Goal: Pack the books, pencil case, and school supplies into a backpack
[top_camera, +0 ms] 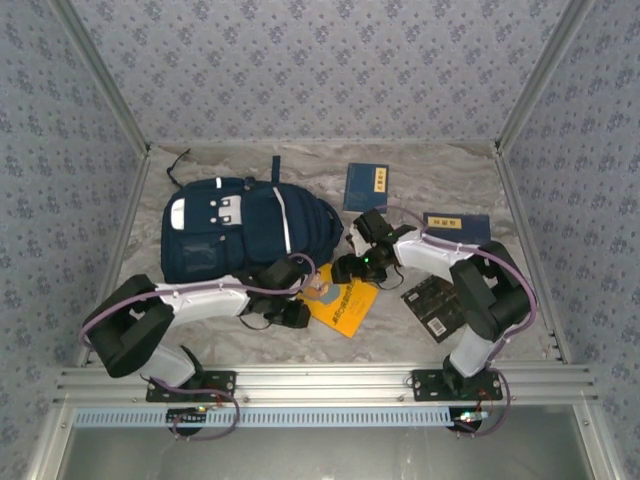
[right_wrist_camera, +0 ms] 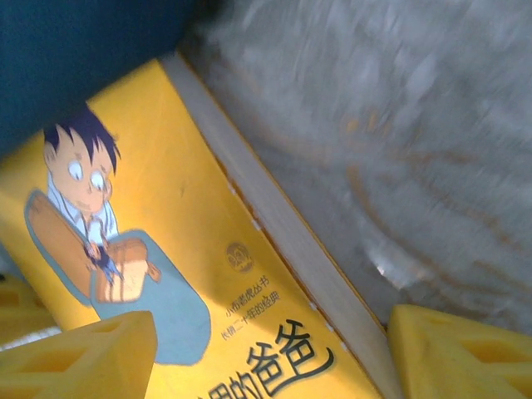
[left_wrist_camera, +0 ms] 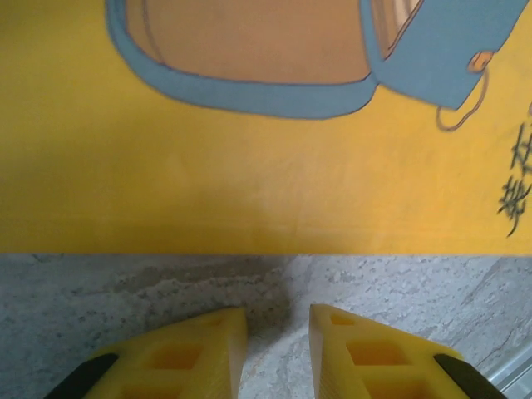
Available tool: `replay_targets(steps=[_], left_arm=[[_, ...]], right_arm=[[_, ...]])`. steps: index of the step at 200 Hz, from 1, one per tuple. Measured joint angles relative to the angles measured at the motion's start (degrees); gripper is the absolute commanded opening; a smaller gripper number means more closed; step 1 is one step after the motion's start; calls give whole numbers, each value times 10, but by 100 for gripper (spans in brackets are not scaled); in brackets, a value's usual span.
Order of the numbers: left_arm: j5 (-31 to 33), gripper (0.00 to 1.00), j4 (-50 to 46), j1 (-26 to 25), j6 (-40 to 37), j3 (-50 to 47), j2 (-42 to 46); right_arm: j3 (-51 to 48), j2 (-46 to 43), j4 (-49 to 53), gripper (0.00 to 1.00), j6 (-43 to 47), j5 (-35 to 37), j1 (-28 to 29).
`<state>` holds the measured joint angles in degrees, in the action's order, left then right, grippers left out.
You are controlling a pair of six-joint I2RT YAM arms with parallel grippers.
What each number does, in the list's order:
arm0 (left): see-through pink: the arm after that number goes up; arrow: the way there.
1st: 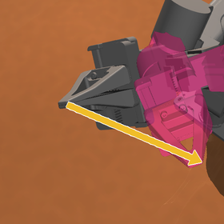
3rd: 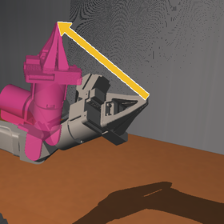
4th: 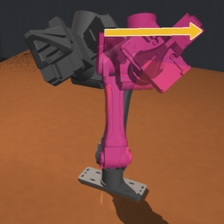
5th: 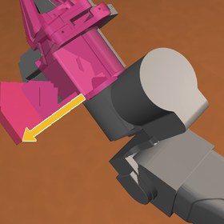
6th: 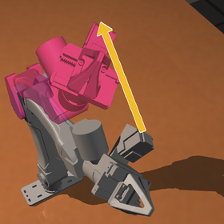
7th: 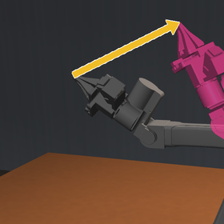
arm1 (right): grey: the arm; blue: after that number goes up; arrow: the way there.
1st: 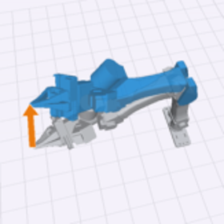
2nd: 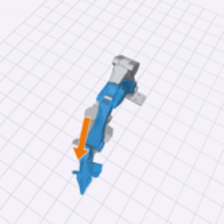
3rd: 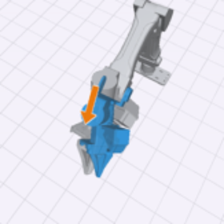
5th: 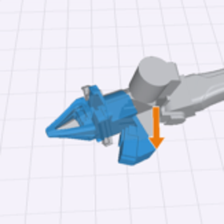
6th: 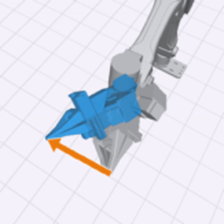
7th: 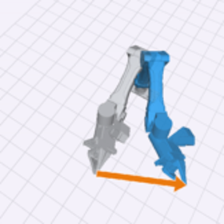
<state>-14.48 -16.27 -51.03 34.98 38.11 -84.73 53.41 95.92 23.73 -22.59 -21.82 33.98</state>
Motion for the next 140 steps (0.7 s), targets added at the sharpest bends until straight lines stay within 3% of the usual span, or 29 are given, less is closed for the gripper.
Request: replay_targets(steps=[67, 140], left_arm=[[2, 27, -46, 0, -18, 37, -27], [1, 26, -70, 0, -28, 55, -40]], right_arm=[[-52, -67, 0, 38, -9, -1, 0], [-52, -70, 8, 24, -7, -18, -8]])
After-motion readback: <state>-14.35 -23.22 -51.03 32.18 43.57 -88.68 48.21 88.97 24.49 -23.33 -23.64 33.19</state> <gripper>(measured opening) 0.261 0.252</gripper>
